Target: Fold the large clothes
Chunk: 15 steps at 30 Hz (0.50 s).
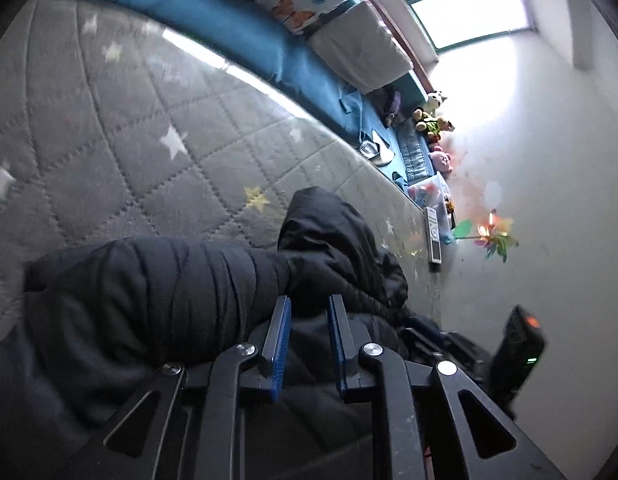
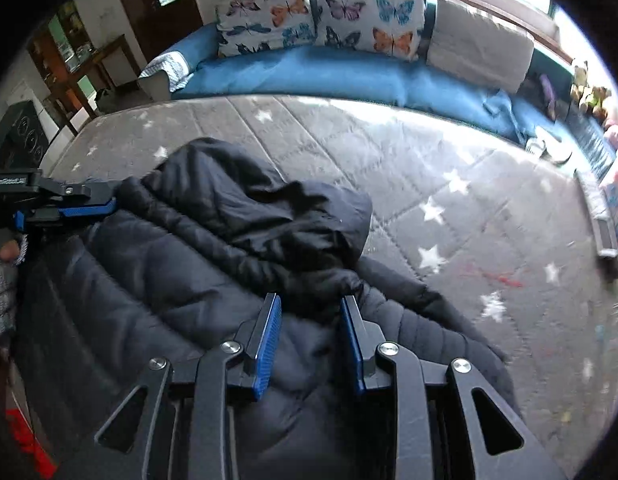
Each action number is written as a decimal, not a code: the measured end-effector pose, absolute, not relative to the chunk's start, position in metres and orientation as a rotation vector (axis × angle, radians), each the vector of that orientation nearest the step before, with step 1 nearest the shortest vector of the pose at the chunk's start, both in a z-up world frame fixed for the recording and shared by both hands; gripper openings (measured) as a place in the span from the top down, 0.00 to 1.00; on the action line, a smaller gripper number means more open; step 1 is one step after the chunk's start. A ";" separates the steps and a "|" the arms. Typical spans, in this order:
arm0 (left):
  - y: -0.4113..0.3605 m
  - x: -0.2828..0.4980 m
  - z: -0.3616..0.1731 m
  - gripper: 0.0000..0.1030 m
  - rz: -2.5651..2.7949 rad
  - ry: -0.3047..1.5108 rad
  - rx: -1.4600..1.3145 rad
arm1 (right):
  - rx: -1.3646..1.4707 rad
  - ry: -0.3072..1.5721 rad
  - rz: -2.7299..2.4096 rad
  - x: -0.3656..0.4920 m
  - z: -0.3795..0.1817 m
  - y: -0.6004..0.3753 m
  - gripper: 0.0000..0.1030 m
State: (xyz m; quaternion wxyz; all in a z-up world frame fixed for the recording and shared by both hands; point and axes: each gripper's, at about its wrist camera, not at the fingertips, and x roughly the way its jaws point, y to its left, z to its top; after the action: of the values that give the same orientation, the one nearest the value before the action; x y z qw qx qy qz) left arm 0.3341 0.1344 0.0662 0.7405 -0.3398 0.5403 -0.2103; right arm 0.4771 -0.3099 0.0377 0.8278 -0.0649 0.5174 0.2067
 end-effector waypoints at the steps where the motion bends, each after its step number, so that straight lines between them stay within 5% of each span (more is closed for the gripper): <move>1: 0.135 0.328 0.075 0.79 -0.466 1.170 -0.734 | -0.137 1.081 0.452 0.469 0.048 -0.311 0.66; 8: 0.135 0.257 0.138 0.75 -0.499 1.082 -0.586 | -0.168 1.077 0.545 0.411 0.075 -0.302 0.65; 15: 0.122 0.175 0.142 0.74 -0.512 1.106 -0.418 | -0.175 1.109 0.634 0.366 0.070 -0.284 0.60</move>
State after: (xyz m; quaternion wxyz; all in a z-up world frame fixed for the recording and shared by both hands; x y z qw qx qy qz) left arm 0.1748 0.1216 0.1425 0.7996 -0.1950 0.5154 -0.2388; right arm 0.3657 -0.2843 0.0702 0.7994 -0.0816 0.5167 0.2955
